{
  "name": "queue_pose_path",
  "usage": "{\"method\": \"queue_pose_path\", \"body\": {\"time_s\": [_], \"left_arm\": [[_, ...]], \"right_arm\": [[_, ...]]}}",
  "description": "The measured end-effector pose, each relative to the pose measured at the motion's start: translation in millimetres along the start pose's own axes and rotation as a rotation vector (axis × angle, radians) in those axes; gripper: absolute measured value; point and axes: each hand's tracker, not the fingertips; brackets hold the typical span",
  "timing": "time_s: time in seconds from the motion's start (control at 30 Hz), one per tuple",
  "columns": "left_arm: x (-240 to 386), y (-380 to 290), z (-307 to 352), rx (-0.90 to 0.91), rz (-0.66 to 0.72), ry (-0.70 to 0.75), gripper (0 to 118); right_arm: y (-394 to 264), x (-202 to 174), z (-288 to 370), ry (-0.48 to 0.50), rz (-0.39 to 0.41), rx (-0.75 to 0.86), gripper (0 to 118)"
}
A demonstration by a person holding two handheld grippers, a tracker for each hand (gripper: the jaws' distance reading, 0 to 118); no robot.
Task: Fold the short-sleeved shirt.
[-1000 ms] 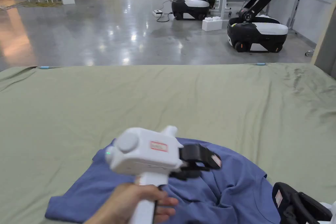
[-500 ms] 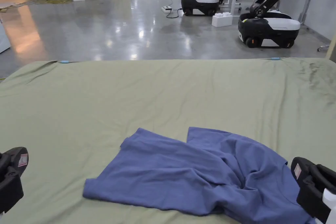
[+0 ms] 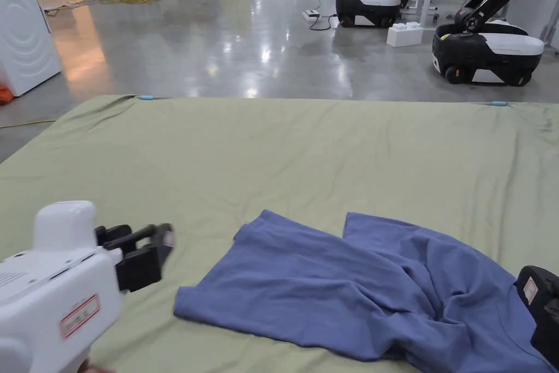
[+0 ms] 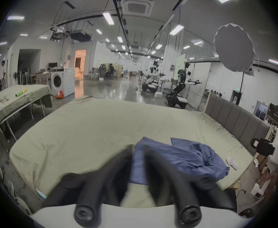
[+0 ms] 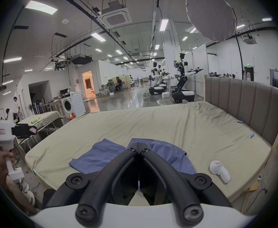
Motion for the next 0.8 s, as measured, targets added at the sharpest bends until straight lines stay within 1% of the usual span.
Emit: {"method": "queue_pose_path", "body": {"time_s": [0.03,0.07,0.1,0.13,0.17,0.2,0.23,0.27,0.33,0.4,0.43,0.47,0.5,0.53,0.57,0.6,0.63,0.67,0.7,0.73,0.77,0.8], "left_arm": [[-5,-2,-25,-0.074,-0.006,-0.035,99],[-12,-6,-49,-0.106,0.014,-0.068,99],[-18,-13,-83,-0.187,0.038,-0.004,99],[-24,-23,-117,-0.307,0.052,0.055,99],[-29,-31,-146,-0.433,0.078,0.078,98],[-37,-44,-168,-0.516,0.117,0.06,96],[-43,-58,-184,-0.552,0.155,0.043,92],[-44,-68,-195,-0.589,0.166,0.068,91],[-44,-80,-214,-0.649,0.138,0.119,90],[-41,-86,-224,-0.658,0.097,0.163,89],[-34,-85,-220,-0.647,0.095,0.157,88],[-28,-84,-216,-0.625,0.057,0.182,88],[-20,-82,-210,-0.604,0.022,0.207,82],[-10,-82,-206,-0.598,-0.032,0.184,49],[-2,-81,-202,-0.608,-0.082,0.105,13],[5,-82,-200,-0.616,-0.125,0.104,10],[10,-83,-200,-0.629,-0.145,0.096,10],[7,-82,-199,-0.639,-0.095,0.031,9],[4,-81,-198,-0.629,-0.025,0.019,9],[1,-80,-196,-0.618,0.018,0.033,9],[0,-79,-194,-0.615,0.017,0.037,9],[-2,-78,-192,-0.61,0.012,0.037,9]], "right_arm": [[-1,1,-1,0.003,-0.004,-0.005,2],[-2,1,-2,0.008,-0.009,-0.01,2],[-4,1,-3,0.012,-0.012,-0.016,2],[-4,1,-5,0.016,-0.016,-0.02,2],[-5,1,-5,0.018,-0.02,-0.02,2],[-5,0,-4,0.02,-0.024,-0.022,2],[-5,-1,-3,0.023,-0.027,-0.021,2],[-5,0,-2,0.024,-0.029,-0.019,2],[-6,2,-3,0.02,-0.032,-0.025,2],[-7,6,-4,0.018,-0.041,-0.036,2],[-7,8,-4,0.014,-0.042,-0.041,2],[-7,9,-4,0.01,-0.039,-0.042,2],[-8,10,-4,-0.002,-0.032,-0.043,2],[-8,14,-5,-0.011,-0.026,-0.044,2],[-7,18,-7,-0.019,-0.02,-0.045,2],[-6,22,-9,-0.033,-0.014,-0.048,2],[-4,27,-13,-0.041,-0.01,-0.051,2],[0,35,-19,-0.042,-0.008,-0.051,2],[6,43,-26,-0.042,0.0,-0.048,2],[14,53,-39,-0.068,0.041,-0.028,3],[23,63,-59,-0.124,0.065,-0.038,4],[32,77,-84,-0.171,0.069,-0.074,24]]}}
